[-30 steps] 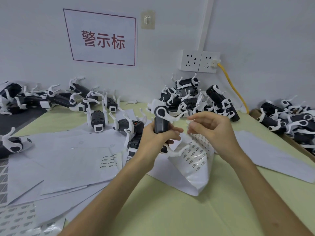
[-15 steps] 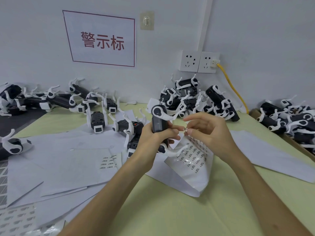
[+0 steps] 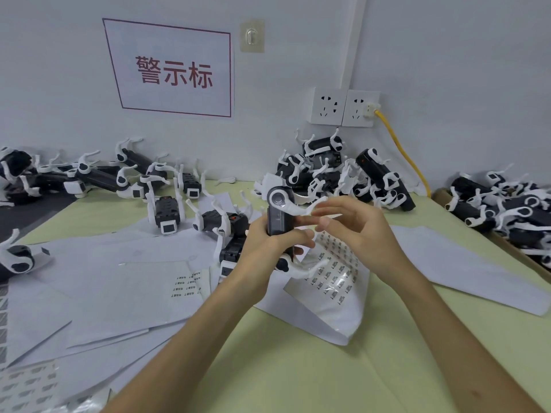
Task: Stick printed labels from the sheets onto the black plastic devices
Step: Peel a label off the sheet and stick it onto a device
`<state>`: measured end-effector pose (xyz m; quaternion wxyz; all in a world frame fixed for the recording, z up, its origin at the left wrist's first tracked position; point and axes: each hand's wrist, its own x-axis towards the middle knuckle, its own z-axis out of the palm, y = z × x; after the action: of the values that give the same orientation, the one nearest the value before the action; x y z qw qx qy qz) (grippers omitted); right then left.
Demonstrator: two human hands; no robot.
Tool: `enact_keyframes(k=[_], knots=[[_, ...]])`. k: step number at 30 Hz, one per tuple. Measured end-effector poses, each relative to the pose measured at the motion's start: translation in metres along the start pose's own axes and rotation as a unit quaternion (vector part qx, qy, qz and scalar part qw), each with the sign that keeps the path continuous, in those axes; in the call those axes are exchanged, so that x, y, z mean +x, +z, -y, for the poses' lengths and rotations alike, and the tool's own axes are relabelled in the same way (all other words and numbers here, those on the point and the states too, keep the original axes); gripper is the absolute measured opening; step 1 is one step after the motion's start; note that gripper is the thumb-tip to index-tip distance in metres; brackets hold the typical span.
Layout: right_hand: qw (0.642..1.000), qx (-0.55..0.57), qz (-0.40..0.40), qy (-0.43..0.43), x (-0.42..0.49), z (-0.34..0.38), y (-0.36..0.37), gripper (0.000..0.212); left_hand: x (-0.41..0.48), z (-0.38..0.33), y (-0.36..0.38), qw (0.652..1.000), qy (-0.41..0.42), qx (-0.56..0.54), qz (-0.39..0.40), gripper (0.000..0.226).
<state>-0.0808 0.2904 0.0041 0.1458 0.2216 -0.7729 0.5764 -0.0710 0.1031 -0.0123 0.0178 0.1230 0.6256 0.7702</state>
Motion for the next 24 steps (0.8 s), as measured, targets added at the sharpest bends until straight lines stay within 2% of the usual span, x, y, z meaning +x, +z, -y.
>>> enact_keyframes(k=[4,11,14,17,24], knots=[[1.000,-0.010,-0.016,0.021,0.001,-0.004,0.000,0.007,0.000,-0.001,0.001,1.000,-0.004,-0.005,-0.016,0.046],[0.999,0.010,-0.040,0.012,0.000,-0.002,0.002,0.007,-0.001,-0.002,0.002,1.000,-0.005,-0.001,-0.023,0.046],[0.996,-0.071,-0.043,-0.012,-0.002,-0.005,0.005,0.012,-0.002,-0.001,0.002,0.998,-0.013,0.033,-0.058,0.052],[0.985,-0.157,-0.052,-0.041,-0.003,-0.008,0.008,0.018,-0.001,0.000,0.000,0.997,0.000,0.050,-0.052,0.050],[0.973,-0.200,-0.081,-0.078,-0.003,-0.013,0.006,0.011,0.000,0.001,0.000,0.997,0.013,0.072,-0.019,0.045]])
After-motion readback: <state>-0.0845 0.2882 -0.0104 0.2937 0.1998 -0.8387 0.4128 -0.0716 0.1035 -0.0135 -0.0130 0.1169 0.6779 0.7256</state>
